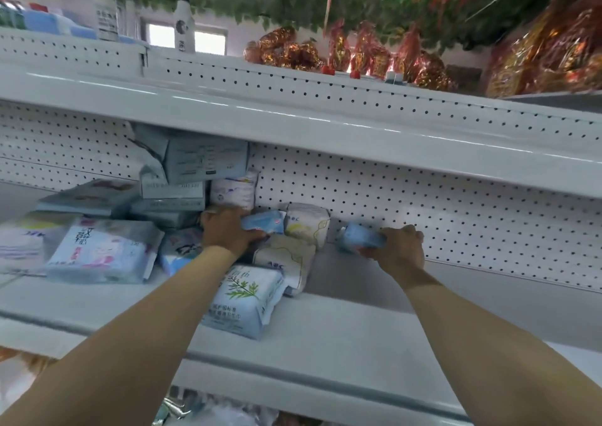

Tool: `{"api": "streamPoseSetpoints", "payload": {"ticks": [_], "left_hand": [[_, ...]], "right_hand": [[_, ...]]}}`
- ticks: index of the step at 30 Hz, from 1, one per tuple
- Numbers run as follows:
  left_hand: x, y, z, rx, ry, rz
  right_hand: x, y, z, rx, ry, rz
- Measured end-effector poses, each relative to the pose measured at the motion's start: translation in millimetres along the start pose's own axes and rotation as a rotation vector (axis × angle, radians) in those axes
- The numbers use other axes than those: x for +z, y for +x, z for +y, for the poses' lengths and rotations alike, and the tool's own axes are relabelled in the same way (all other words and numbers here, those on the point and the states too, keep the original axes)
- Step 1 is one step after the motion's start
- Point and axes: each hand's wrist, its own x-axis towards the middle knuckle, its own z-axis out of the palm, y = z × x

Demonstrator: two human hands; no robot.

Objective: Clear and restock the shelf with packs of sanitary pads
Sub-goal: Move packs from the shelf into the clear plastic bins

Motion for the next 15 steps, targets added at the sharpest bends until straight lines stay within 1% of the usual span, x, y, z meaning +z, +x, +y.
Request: {"api": "streamPoseSetpoints", "payload": {"ticks": [2, 4, 6, 8, 12, 15], "left_hand": [[-4, -2, 2, 0.008, -0.037, 0.019], [-10, -5, 5, 0.015, -0.118, 0.069], [-17, -9, 8, 0.038, -0.247, 0.105], [-25, -12, 11, 0.046, -0.394, 0.104], [-46, -19, 26, 0.055, -0.6, 0.071], [-65, -33, 43, -0.003, -0.779, 0.066]], "right_hand": [[-2, -8, 0, 0.034, 0.064, 0.032], [-6, -17, 0, 0.049, 0.252, 0.05], [-12, -28, -1, 0.076, 0.438, 0.03], [-20, -42, -4, 0.106, 0.487, 0.014], [-34, -71, -11, 0.205, 0.571, 0.018], [-44, -94, -8, 0.284, 0.84, 0.033]]}}
